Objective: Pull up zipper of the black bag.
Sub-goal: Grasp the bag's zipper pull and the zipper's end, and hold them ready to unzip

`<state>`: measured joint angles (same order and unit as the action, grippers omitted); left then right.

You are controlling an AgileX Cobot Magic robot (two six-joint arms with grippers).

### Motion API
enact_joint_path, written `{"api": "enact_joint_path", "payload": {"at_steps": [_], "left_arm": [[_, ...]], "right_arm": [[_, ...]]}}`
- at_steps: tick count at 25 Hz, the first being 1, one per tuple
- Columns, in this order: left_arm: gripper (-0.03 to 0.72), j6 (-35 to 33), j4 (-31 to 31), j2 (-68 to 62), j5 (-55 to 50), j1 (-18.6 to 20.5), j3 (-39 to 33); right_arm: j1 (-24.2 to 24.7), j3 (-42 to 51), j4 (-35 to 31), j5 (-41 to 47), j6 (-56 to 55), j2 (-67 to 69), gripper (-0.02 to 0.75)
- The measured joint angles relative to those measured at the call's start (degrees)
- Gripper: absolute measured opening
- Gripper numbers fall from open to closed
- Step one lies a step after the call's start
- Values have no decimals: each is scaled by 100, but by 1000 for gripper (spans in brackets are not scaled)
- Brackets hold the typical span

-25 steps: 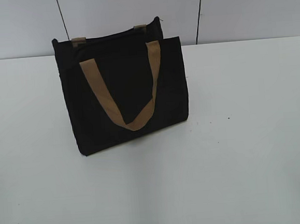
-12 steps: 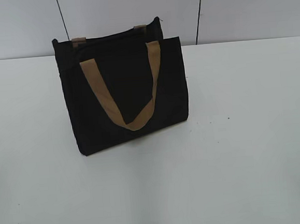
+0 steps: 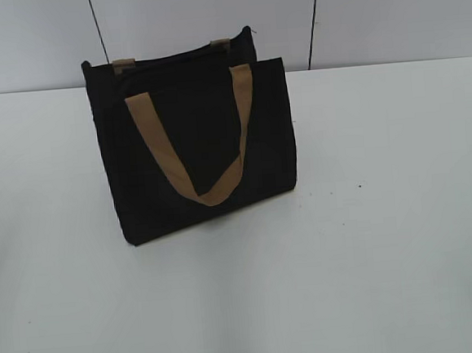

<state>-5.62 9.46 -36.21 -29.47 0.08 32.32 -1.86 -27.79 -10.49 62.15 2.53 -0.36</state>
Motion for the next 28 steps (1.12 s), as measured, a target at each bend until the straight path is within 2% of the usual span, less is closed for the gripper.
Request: {"api": "enact_joint_path", "payload": {"at_steps": [10,16,19,22,24,28], "left_arm": [[468,-363,-94,-1997,3324,-16,0],[468,-363,-91,-3216,3821,-16,0],[468,-157,-170,-3769,4234,-16,2],[468,185,-524,-4155,4391,-16,2],[468,397,-981,-4350,4379,-16,57],[468,562,-1701,-4706,3997,55,561]], "right_arm": [[0,0,0,0,0,0,504],[0,0,0,0,0,0,504],[0,0,0,0,0,0,504],[0,0,0,0,0,0,504],[0,0,0,0,0,0,504],[0,0,0,0,0,0,504]]}}
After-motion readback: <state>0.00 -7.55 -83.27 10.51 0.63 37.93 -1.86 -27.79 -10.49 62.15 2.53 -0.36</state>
